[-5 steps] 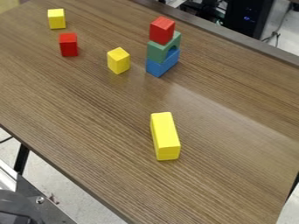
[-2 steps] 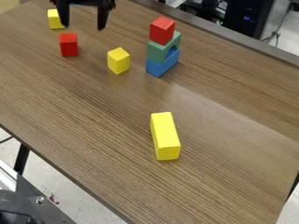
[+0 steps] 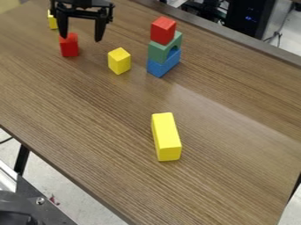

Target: Put the red cube on top of the tower

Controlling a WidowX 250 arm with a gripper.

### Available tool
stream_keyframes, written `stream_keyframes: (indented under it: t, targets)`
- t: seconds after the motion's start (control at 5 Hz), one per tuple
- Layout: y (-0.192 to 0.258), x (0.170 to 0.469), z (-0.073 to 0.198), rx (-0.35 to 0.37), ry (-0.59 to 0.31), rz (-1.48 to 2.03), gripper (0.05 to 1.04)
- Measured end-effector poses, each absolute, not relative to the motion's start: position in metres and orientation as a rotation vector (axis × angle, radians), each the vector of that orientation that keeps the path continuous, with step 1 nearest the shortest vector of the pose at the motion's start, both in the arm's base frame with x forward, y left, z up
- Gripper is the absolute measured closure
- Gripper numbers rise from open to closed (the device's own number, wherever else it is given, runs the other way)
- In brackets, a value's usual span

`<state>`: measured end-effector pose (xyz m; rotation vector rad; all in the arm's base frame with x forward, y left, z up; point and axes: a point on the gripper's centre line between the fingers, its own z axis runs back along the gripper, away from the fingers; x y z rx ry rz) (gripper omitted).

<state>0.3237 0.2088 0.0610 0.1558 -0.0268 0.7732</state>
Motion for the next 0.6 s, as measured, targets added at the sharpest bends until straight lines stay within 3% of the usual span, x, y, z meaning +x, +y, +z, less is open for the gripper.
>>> stream_keyframes:
  t: [0.6]
  targets:
    - [0.24,0.322,0.05,0.078,0.019,0.775,0.085]
